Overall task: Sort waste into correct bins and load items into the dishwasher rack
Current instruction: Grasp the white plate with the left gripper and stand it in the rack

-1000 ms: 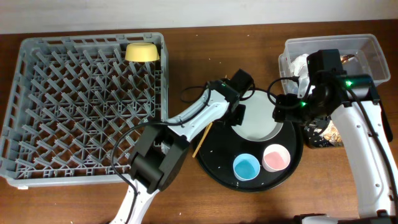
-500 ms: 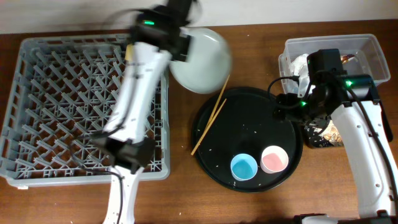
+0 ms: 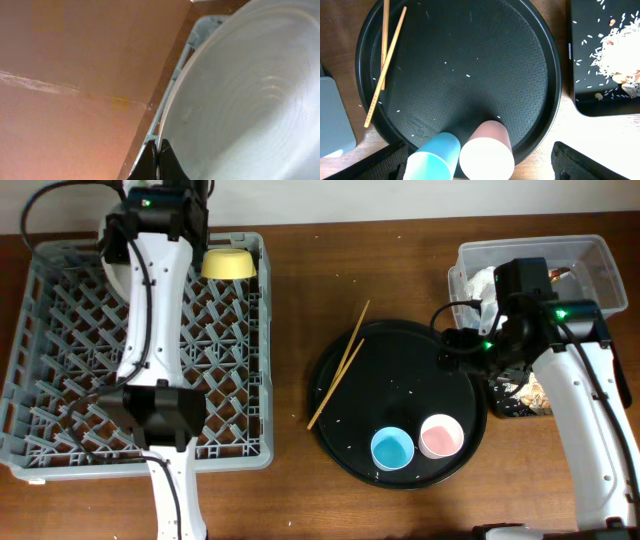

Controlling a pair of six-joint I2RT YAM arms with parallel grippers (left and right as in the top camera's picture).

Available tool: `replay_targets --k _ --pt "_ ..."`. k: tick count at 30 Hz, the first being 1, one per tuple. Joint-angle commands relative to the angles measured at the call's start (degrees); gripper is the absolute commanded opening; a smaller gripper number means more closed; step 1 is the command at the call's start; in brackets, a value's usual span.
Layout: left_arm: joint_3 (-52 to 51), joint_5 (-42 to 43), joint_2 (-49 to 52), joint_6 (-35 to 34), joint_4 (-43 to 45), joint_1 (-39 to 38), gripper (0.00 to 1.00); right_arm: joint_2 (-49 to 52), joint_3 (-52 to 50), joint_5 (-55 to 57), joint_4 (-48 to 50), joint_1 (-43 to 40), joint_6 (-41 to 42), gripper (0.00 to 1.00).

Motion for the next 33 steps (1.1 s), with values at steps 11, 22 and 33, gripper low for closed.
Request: replay_targets --k 11,22,33 --pt "-1.7 8.8 -1.0 8.2 1.8 -3.4 0.00 -0.3 0.8 0.7 0.2 -0.1 -0.2 0.93" --pt "-3.7 9.1 -1.0 1.3 -3.0 -2.2 0.00 -0.3 0.8 0.7 0.1 -0.1 -0.2 0.93" --pt "-3.7 22.5 -1.0 1.4 -2.5 -1.9 0.12 -0.3 0.8 0.7 0.1 -0.1 -0.2 0.93"
